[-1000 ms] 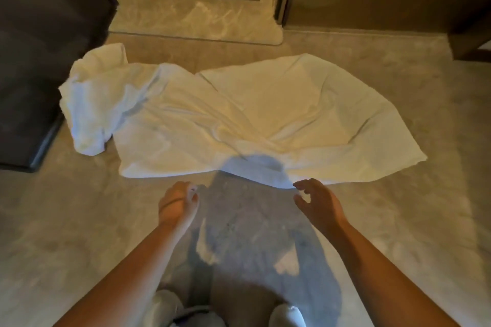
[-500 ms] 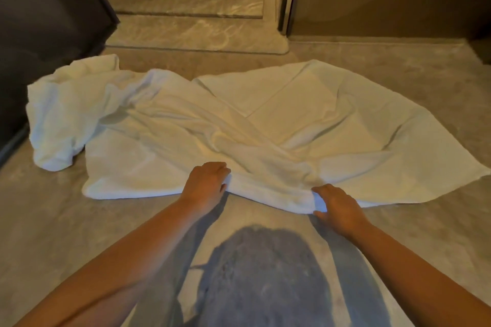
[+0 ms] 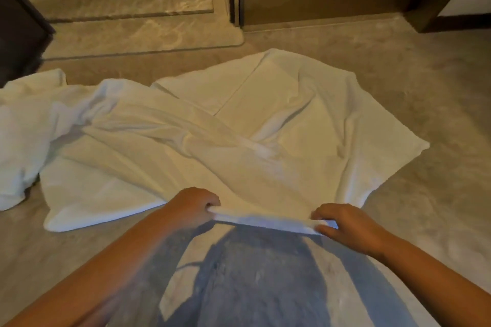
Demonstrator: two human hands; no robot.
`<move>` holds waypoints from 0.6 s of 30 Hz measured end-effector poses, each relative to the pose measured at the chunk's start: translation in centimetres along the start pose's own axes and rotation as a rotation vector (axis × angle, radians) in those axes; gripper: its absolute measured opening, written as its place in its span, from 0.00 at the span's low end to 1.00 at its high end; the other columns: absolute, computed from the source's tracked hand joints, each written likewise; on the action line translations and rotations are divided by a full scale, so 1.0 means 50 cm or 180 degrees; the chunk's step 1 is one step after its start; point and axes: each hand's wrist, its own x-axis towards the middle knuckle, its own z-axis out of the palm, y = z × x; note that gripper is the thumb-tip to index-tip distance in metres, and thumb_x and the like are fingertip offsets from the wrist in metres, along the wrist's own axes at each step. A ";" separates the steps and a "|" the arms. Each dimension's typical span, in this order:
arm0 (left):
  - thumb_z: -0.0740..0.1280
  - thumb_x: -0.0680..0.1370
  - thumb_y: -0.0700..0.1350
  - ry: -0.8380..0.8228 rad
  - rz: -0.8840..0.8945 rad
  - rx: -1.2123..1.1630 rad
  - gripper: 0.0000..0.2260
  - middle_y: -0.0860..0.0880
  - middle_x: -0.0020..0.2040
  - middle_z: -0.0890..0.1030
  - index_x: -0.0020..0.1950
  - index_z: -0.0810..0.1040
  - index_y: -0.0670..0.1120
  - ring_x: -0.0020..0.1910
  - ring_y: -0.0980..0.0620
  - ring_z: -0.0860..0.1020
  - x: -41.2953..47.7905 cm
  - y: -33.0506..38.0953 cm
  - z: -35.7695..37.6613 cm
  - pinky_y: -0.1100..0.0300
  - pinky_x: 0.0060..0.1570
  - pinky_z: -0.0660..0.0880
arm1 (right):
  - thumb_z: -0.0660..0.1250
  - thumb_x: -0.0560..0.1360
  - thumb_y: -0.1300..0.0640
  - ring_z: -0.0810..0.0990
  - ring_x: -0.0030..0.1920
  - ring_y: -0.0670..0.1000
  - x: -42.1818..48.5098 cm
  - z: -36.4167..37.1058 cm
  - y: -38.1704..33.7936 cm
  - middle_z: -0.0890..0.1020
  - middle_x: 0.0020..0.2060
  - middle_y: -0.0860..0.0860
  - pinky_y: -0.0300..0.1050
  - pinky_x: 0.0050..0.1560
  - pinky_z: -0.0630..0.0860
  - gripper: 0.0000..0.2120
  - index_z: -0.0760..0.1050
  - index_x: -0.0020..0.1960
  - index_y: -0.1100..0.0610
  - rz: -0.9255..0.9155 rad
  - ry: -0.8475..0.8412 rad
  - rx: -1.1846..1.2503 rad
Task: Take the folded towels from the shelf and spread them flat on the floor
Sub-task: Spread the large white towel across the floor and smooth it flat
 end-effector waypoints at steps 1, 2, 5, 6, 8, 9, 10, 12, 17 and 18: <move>0.66 0.74 0.45 -0.0117 -0.0007 -0.0237 0.04 0.48 0.39 0.77 0.41 0.78 0.48 0.38 0.52 0.74 -0.012 -0.002 -0.005 0.62 0.36 0.64 | 0.61 0.77 0.51 0.76 0.59 0.48 -0.021 0.014 -0.005 0.78 0.60 0.48 0.38 0.57 0.68 0.14 0.74 0.61 0.53 0.0010 -0.0046 0.0106; 0.68 0.73 0.45 -0.0244 -0.0035 -0.0485 0.07 0.50 0.34 0.74 0.35 0.76 0.50 0.34 0.53 0.71 -0.021 -0.001 -0.008 0.62 0.33 0.62 | 0.61 0.77 0.50 0.75 0.59 0.48 -0.041 0.028 -0.009 0.78 0.60 0.48 0.37 0.57 0.68 0.14 0.74 0.61 0.53 0.0001 -0.0142 0.0148; 0.70 0.72 0.44 -0.0653 -0.0051 -0.1116 0.14 0.52 0.29 0.64 0.30 0.68 0.47 0.31 0.53 0.64 -0.045 0.011 0.005 0.62 0.33 0.57 | 0.59 0.78 0.50 0.73 0.60 0.48 -0.082 0.080 -0.005 0.76 0.60 0.49 0.37 0.56 0.66 0.14 0.73 0.61 0.54 -0.0031 -0.0389 0.0015; 0.71 0.72 0.43 -0.0748 -0.0042 -0.1249 0.15 0.52 0.29 0.61 0.31 0.66 0.46 0.31 0.52 0.62 -0.050 0.014 0.017 0.62 0.32 0.56 | 0.59 0.78 0.52 0.73 0.60 0.49 -0.092 0.091 0.004 0.76 0.60 0.50 0.38 0.56 0.66 0.13 0.73 0.60 0.55 -0.0019 -0.0428 -0.0113; 0.71 0.72 0.42 -0.0914 -0.0054 -0.1421 0.17 0.53 0.28 0.59 0.31 0.64 0.46 0.29 0.54 0.60 -0.059 0.014 0.036 0.64 0.30 0.55 | 0.61 0.75 0.57 0.74 0.58 0.52 -0.103 0.095 0.028 0.77 0.56 0.54 0.42 0.55 0.68 0.11 0.75 0.56 0.57 -0.0089 -0.0336 -0.0367; 0.71 0.72 0.41 -0.1015 -0.0093 -0.1448 0.17 0.53 0.28 0.59 0.30 0.64 0.46 0.29 0.55 0.59 -0.062 0.008 0.040 0.64 0.29 0.55 | 0.66 0.71 0.60 0.77 0.54 0.55 -0.101 0.092 0.042 0.78 0.52 0.55 0.45 0.51 0.71 0.09 0.77 0.51 0.58 -0.0223 -0.0228 -0.0533; 0.71 0.71 0.41 -0.1102 -0.0153 -0.1432 0.17 0.53 0.28 0.61 0.30 0.65 0.46 0.29 0.56 0.60 -0.063 -0.001 0.043 0.65 0.29 0.55 | 0.71 0.64 0.63 0.80 0.47 0.56 -0.099 0.088 0.059 0.80 0.45 0.56 0.45 0.44 0.74 0.09 0.78 0.44 0.58 -0.0266 -0.0065 -0.0623; 0.71 0.71 0.41 -0.1186 -0.0294 -0.1339 0.16 0.53 0.29 0.67 0.26 0.70 0.49 0.31 0.57 0.65 -0.065 -0.021 0.046 0.67 0.30 0.60 | 0.78 0.52 0.65 0.82 0.38 0.56 -0.087 0.082 0.110 0.82 0.39 0.55 0.42 0.36 0.76 0.17 0.79 0.38 0.56 -0.0160 0.0318 -0.0726; 0.69 0.74 0.45 -0.0866 -0.0649 -0.1298 0.18 0.50 0.36 0.77 0.23 0.76 0.51 0.33 0.58 0.74 -0.071 -0.035 0.053 0.67 0.35 0.67 | 0.68 0.71 0.52 0.70 0.66 0.53 -0.042 0.080 0.202 0.69 0.67 0.52 0.46 0.61 0.70 0.26 0.68 0.67 0.51 0.0694 0.0337 -0.0668; 0.68 0.74 0.45 -0.0574 -0.0645 -0.1226 0.17 0.51 0.33 0.76 0.24 0.75 0.51 0.31 0.57 0.74 -0.066 -0.027 0.051 0.67 0.33 0.66 | 0.68 0.72 0.51 0.70 0.64 0.53 -0.037 0.084 0.213 0.69 0.65 0.52 0.46 0.58 0.71 0.24 0.68 0.67 0.50 0.0745 0.0332 -0.0634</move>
